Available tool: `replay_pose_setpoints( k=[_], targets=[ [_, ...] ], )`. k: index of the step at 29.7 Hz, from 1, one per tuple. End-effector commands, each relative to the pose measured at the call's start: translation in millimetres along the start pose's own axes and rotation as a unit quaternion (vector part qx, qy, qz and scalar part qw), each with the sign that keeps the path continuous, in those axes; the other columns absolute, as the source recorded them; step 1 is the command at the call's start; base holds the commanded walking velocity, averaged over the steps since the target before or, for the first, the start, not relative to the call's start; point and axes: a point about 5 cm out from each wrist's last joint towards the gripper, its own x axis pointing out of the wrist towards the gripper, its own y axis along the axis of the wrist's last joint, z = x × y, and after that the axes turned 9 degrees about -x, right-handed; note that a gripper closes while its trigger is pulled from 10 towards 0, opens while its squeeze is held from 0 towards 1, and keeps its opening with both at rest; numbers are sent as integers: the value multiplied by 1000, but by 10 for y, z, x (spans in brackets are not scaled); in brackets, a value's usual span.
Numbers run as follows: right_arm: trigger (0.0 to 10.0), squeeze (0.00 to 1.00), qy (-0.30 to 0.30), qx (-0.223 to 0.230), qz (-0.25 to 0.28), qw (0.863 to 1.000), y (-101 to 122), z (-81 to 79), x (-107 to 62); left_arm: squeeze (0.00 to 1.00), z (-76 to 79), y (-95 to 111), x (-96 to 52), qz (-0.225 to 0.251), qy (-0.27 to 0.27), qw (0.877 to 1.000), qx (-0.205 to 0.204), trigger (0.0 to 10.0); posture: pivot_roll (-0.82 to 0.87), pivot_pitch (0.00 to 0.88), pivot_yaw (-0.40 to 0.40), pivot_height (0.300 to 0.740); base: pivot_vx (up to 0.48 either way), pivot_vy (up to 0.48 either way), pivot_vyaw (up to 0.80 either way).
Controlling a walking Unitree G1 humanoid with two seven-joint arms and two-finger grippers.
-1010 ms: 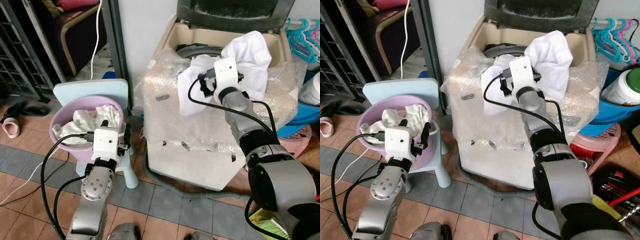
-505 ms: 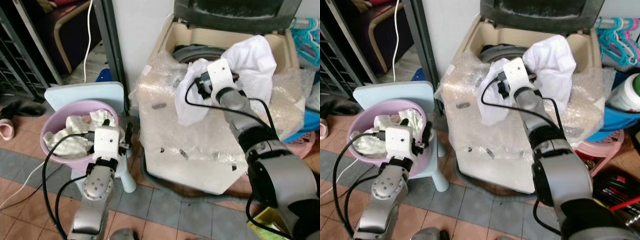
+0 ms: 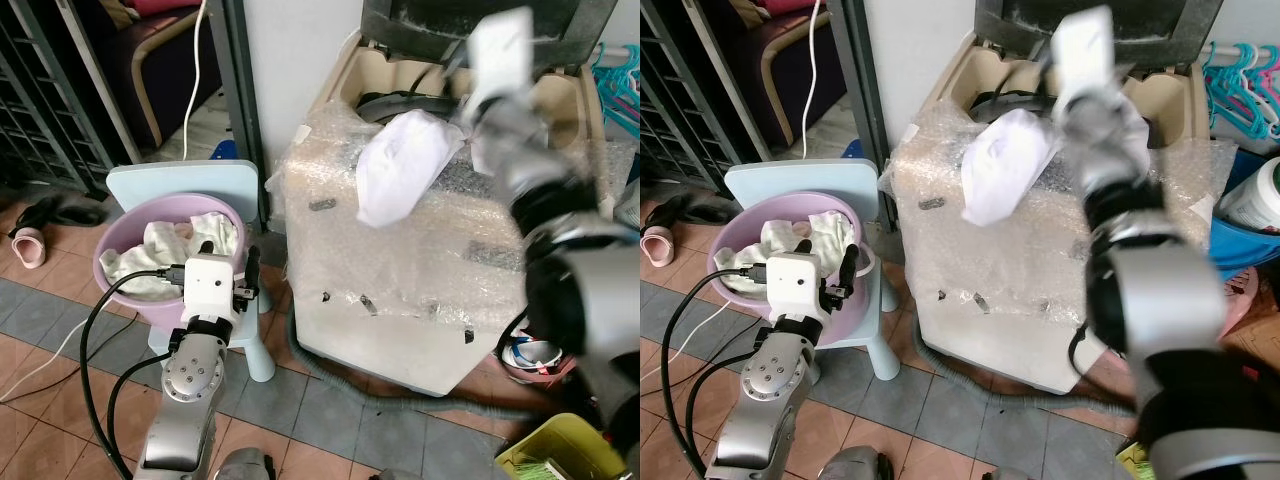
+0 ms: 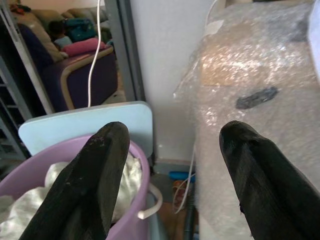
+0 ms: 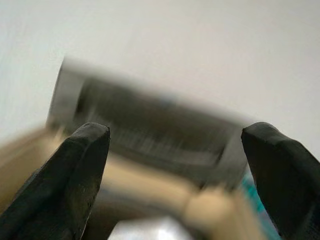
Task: Clothes washing
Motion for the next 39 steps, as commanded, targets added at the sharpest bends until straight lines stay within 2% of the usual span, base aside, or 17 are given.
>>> replay_pose_setpoints(
  k=[1,2,4,5,7,9,11,13,14,18,19,27,31,39],
  targets=[
    [10000,0,-7,9,23,1000,62,10,2,0,7,1,-5,-1,6,1000,0,10000,45,0,-8,740,0,0,0],
    [10000,0,7,21,54,998,125,-16,-10,0,5,-2,-9,-1,9,1000,-1,10000,45,0,-9,740,0,0,0],
    [10000,0,38,22,84,995,125,-105,-53,0,7,0,-12,1,11,1000,0,10000,45,0,-8,740,0,0,0],
    [10000,0,67,24,112,991,69,-183,-126,0,7,2,-13,1,13,1000,0,10000,45,0,-9,740,0,0,0],
    [10000,0,84,30,115,989,15,-223,-166,0,6,3,-13,1,13,1000,0,10000,45,0,-9,740,0,0,0],
    [10000,0,117,19,111,987,-174,-322,-292,0,-6,10,-11,2,12,1000,-1,10000,40,0,-1,740,0,0,0],
    [10000,0,173,67,99,978,-322,-437,-428,0,-15,10,-8,2,11,1000,-1,10000,31,0,9,740,0,0,0],
    [10000,0,218,38,83,972,-505,-540,-558,0,-4,2,3,-1,5,1000,0,10000,24,0,17,740,0,0,0],
    [10000,0,257,-5,53,965,-701,-632,-656,0,14,-1,15,-2,-1,1000,0,10000,20,0,22,740,0,0,0],
    [10000,0,278,-29,30,960,-841,-673,-712,0,25,0,28,-3,-5,1000,1,10000,18,0,26,740,0,0,0],
    [0,0,280,-33,15,959,-897,-682,-721,0,27,0,33,-3,-6,1000,2,10000,18,0,26,740,0,0,0],
    [0,0,288,-66,-69,953,-1147,-722,-814,0,-5,-4,11,-5,1,1000,6,10000,40,0,13,740,0,0,0],
    [0,0,297,-57,-108,947,-1258,-743,-851,0,-11,-10,-12,-6,4,1000,6,10000,45,0,9,740,0,0,0],
    [0,0,303,-37,-144,941,-1345,-790,-911,0,-6,-27,-25,-11,4,1000,6,10000,35,0,16,740,0,0,0]
  ],
)
